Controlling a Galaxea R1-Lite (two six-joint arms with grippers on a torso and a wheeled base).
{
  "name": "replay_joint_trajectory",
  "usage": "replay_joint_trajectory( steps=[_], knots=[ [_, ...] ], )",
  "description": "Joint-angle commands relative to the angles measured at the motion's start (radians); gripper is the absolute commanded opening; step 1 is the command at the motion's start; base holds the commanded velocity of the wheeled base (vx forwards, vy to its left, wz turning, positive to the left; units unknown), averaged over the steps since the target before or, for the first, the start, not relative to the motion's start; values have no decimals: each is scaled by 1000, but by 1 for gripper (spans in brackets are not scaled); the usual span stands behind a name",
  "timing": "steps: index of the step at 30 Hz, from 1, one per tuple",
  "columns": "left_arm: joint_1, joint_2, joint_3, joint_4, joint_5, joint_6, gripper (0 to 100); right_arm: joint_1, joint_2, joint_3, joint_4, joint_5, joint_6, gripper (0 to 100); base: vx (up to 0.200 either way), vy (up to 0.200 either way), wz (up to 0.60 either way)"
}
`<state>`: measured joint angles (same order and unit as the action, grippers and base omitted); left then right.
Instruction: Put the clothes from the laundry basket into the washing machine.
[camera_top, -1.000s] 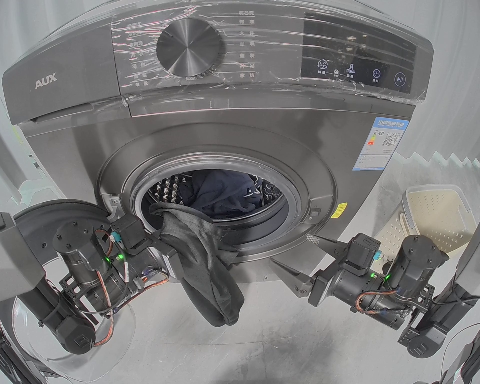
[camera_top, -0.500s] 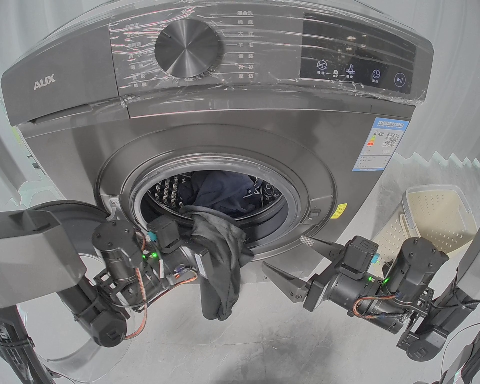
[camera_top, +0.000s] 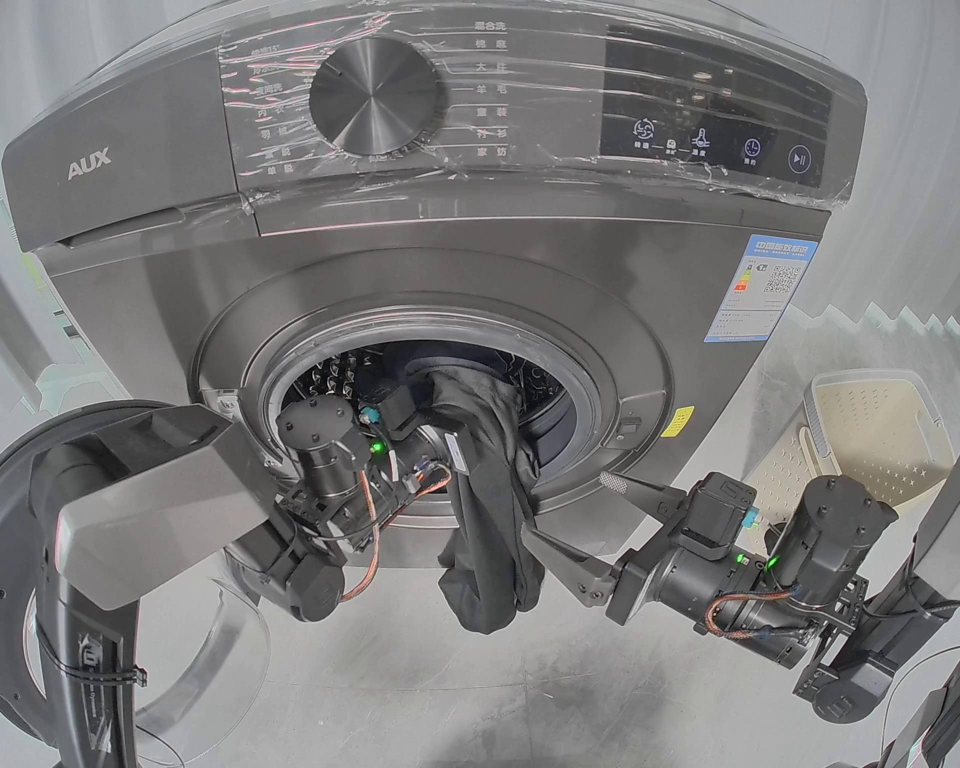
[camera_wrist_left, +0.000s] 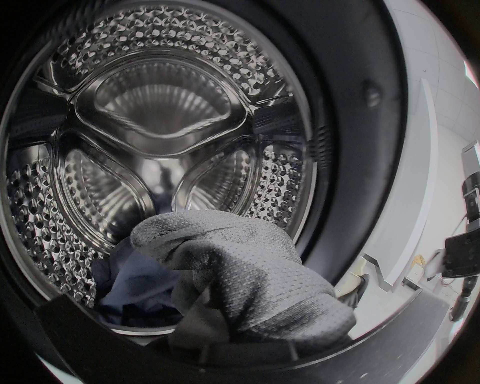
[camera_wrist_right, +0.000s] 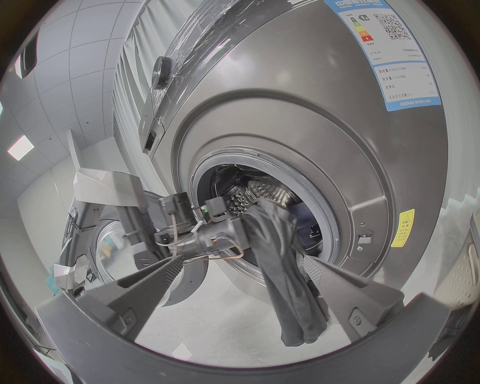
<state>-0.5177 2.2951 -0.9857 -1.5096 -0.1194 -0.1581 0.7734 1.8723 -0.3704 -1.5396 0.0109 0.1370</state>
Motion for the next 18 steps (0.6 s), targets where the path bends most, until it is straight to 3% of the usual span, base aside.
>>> replay_joint_trajectory(
  steps=[1, 10, 18],
  knots=[
    [34, 172, -234, 85, 18, -8, 0, 1, 1, -5, -1, 1, 0, 100, 0, 0, 0],
    [47, 270, -551, 305, 33, -11, 0, 1, 2, -5, -1, 1, 0, 100, 0, 0, 0],
    [84, 394, -958, 526, 139, -12, 0, 0, 1, -5, -1, 3, -2, 100, 0, 0, 0]
  ],
)
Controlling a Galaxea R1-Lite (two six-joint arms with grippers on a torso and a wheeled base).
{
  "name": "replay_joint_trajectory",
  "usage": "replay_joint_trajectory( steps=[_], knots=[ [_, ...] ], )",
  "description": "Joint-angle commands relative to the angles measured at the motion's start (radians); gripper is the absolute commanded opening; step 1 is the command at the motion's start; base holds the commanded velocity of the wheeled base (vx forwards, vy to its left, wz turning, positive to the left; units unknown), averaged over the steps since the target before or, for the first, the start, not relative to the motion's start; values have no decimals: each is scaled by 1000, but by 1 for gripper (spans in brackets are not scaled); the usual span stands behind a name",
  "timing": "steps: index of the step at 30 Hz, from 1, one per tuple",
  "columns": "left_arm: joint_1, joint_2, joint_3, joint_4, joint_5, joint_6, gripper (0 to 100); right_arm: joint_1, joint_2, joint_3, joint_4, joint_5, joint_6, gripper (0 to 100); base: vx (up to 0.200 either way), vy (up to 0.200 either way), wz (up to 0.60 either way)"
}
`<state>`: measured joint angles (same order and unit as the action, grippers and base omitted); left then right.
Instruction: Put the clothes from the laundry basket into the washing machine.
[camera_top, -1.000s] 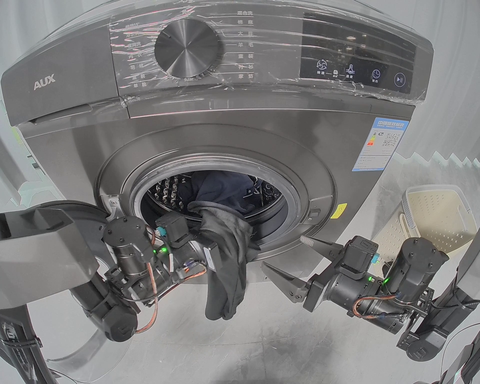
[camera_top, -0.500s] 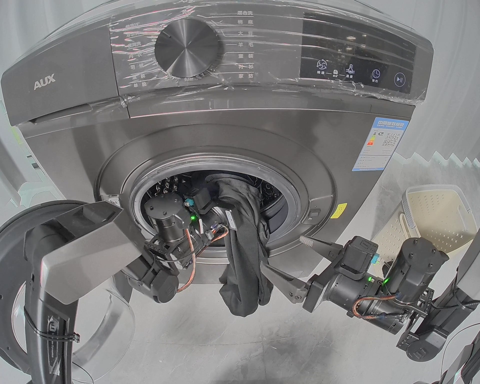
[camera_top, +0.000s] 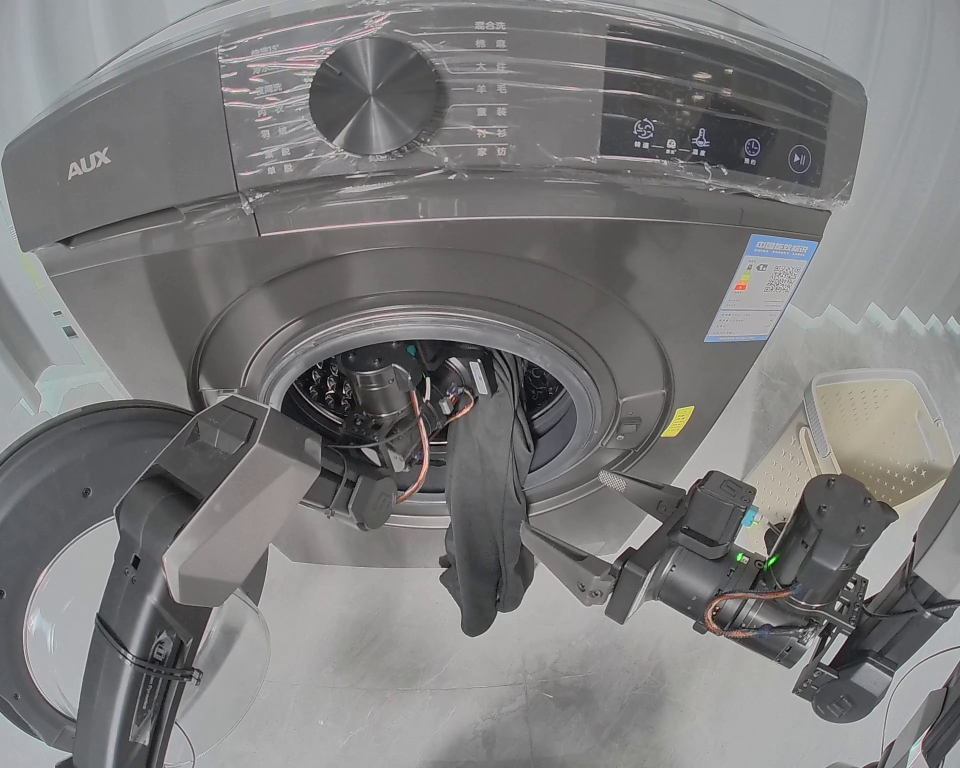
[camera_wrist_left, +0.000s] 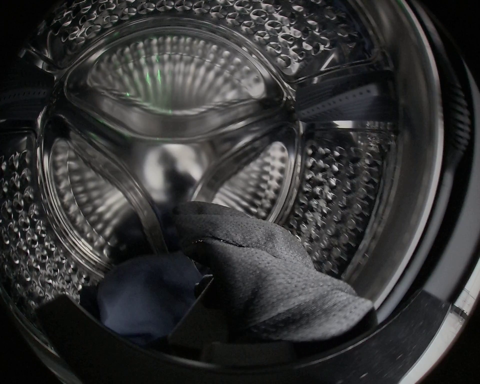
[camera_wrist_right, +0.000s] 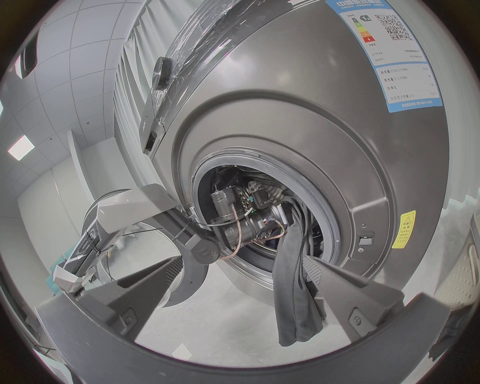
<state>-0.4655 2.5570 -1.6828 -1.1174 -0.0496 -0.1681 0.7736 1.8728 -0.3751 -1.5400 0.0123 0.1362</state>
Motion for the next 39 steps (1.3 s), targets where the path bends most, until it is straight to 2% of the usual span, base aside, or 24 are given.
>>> replay_joint_trajectory(
  steps=[1, 3, 9, 10, 15, 16, 19, 27, 31, 35, 37, 39],
  knots=[
    [33, 137, -282, 145, 76, -5, 0, 0, 0, 1, 0, 1, 0, 100, 0, 0, 0],
    [33, 141, -310, 163, 80, -21, 0, 0, 0, 1, 0, 1, 0, 100, 0, 0, 0],
    [30, 138, -298, 176, 82, -25, 0, 0, 5, -1, 0, 1, 0, 100, 0, 0, 0],
    [30, 138, -296, 177, 80, -25, 100, 0, 5, -1, 0, 1, 0, 100, 0, 0, 0],
    [31, 114, -233, 189, 102, -30, 100, 0, 3, -1, 0, 1, 0, 100, 0, 0, 0],
    [30, 65, -152, 200, 100, -28, 100, 0, 3, -1, 0, 1, 0, 100, 0, 0, 0],
    [28, 15, -44, 219, 97, -27, 100, 0, 3, -1, 0, 1, 0, 100, 0, 0, 0],
    [16, -136, 178, 269, 54, -16, 100, 0, 3, -1, 0, 1, 0, 100, 0, 0, 0],
    [10, -190, 281, 327, 45, 9, 100, 0, 3, -1, 0, 1, 0, 100, 0, 0, 0],
    [10, -198, 328, 340, 34, 30, 100, 0, 3, -1, 0, 1, 0, 100, 0, 0, 0],
    [-4, -196, 357, 329, -1, 42, 100, 0, 2, -1, 0, 1, 0, 100, 0, 0, 0],
    [-13, -190, 360, 327, -4, 45, 100, 0, 3, -1, 0, 1, 0, 100, 0, 0, 0]
  ],
)
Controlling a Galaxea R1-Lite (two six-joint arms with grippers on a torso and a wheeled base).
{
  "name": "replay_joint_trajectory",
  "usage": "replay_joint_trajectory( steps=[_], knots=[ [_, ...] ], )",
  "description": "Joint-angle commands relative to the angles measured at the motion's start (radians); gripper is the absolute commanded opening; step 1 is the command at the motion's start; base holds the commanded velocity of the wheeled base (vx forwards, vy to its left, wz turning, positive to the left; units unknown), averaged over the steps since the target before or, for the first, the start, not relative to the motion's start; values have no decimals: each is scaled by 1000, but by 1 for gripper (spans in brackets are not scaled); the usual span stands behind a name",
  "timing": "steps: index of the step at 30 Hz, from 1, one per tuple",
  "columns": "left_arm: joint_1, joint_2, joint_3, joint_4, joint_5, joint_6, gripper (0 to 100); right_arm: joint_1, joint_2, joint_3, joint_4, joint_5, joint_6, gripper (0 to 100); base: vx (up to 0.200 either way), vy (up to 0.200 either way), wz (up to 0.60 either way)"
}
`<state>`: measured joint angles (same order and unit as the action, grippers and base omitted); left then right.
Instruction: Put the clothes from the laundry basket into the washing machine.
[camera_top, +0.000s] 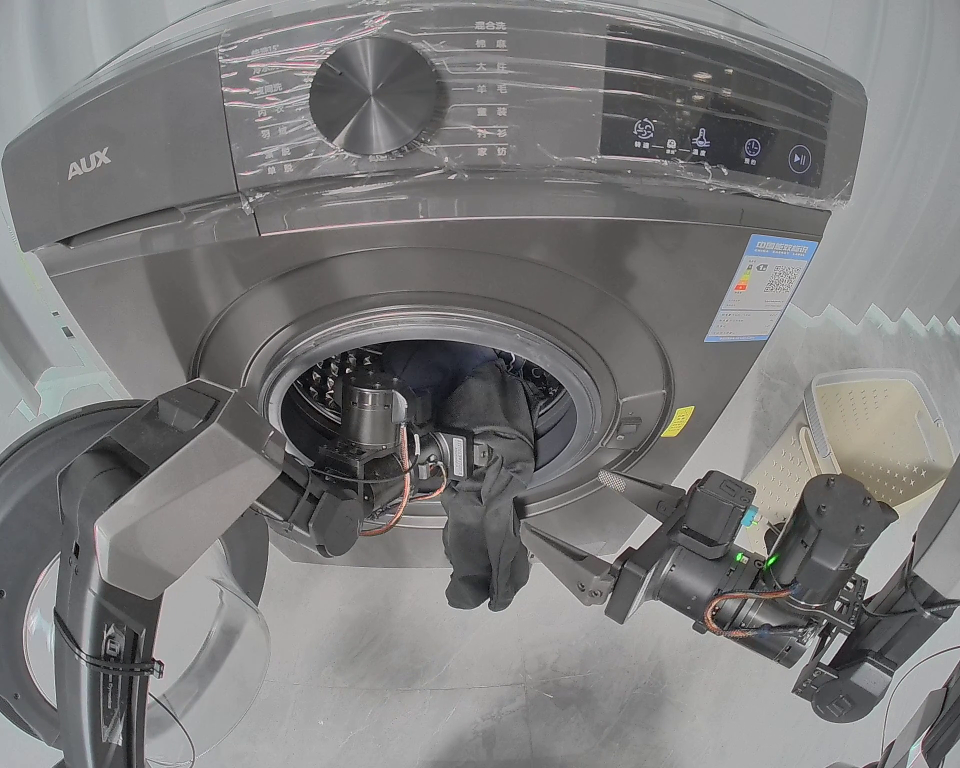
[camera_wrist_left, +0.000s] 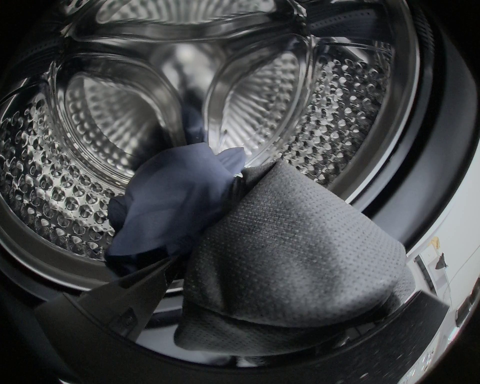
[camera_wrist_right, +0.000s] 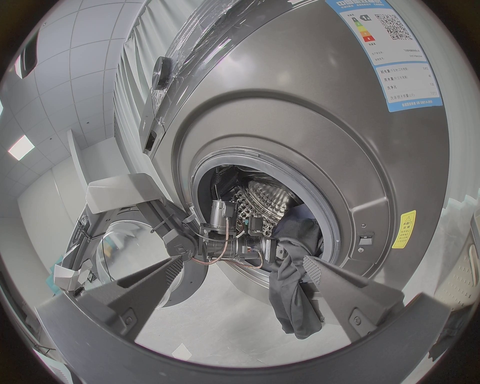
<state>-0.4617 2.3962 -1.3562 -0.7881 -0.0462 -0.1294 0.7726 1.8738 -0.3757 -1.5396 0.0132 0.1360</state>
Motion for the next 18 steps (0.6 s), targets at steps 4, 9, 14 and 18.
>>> replay_joint_trajectory(
  steps=[4, 9, 14, 18],
  knots=[
    [-48, -9, 20, -2, -27, 5, 100, 1, 7, -2, -1, 1, 1, 100, 0, 0, 0],
    [-61, 37, 17, -3, -26, 7, 100, 2, 7, -2, -1, 1, -1, 100, 0, 0, 0],
    [-55, 61, -21, -22, -29, -7, 0, 2, 8, -2, -1, 1, -1, 100, 0, 0, 0],
    [-43, 75, -86, -57, -12, -30, 0, 2, 8, -2, -1, 1, -1, 100, 0, 0, 0]
  ],
)
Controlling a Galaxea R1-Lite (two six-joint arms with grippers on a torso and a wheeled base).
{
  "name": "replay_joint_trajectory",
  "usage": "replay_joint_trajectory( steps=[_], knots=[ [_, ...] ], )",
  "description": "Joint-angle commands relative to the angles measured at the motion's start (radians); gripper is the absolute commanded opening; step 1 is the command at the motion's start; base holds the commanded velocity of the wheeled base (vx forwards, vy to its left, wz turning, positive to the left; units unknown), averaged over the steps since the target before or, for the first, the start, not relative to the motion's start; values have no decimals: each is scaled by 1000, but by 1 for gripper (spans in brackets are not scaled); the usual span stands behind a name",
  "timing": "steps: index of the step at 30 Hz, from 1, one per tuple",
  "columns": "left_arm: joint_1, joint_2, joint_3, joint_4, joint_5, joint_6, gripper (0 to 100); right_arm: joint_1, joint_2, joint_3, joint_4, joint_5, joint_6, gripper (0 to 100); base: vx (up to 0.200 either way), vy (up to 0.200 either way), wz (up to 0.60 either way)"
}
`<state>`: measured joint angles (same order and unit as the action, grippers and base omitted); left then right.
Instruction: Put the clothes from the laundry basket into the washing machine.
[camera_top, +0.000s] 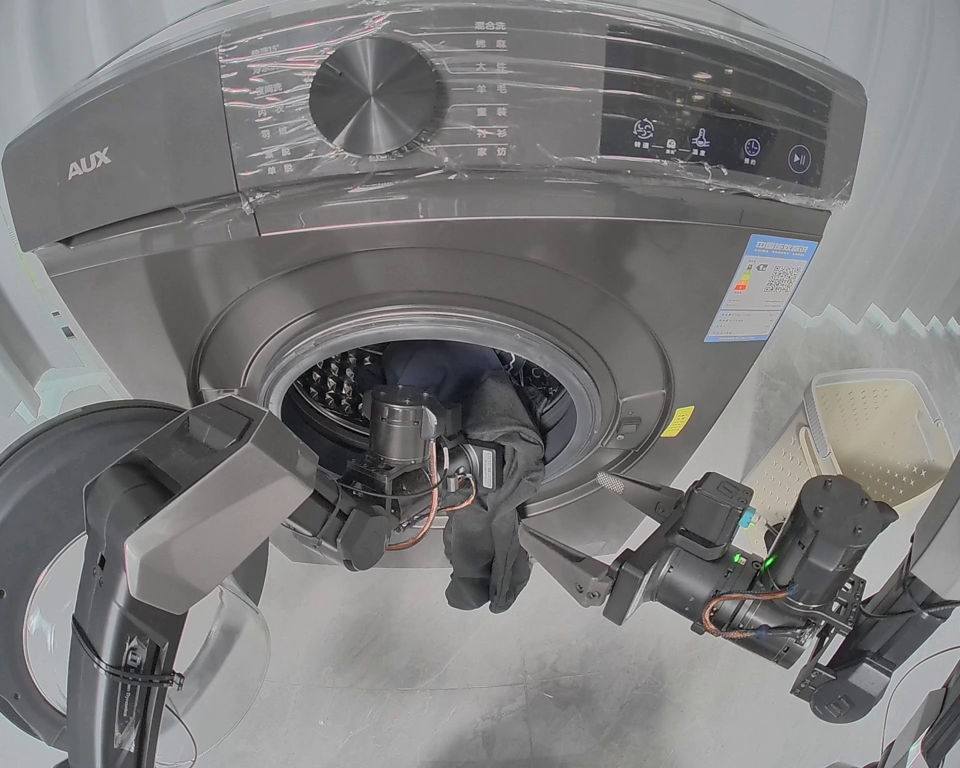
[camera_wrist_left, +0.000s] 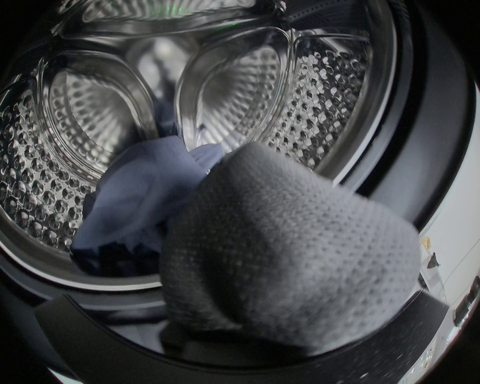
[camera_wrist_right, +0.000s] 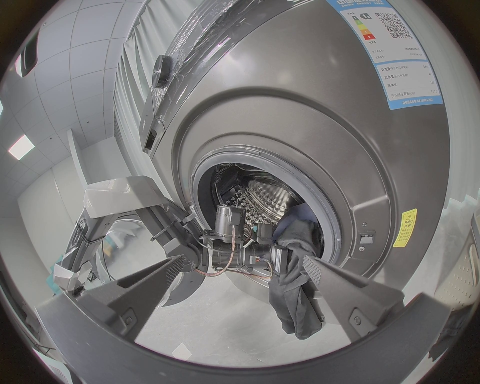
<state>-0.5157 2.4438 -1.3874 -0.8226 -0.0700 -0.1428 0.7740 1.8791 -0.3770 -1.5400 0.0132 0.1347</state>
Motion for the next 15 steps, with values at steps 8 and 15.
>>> replay_joint_trajectory(
  steps=[8, 15],
  knots=[
    [46, 103, -286, -67, 121, -46, 0, 11, 5, -2, 0, 1, 2, 100, 0, 0, 0],
    [79, 184, -498, -49, 193, -67, 0, 11, 6, -2, 0, 1, 2, 100, 0, 0, 0]
  ],
)
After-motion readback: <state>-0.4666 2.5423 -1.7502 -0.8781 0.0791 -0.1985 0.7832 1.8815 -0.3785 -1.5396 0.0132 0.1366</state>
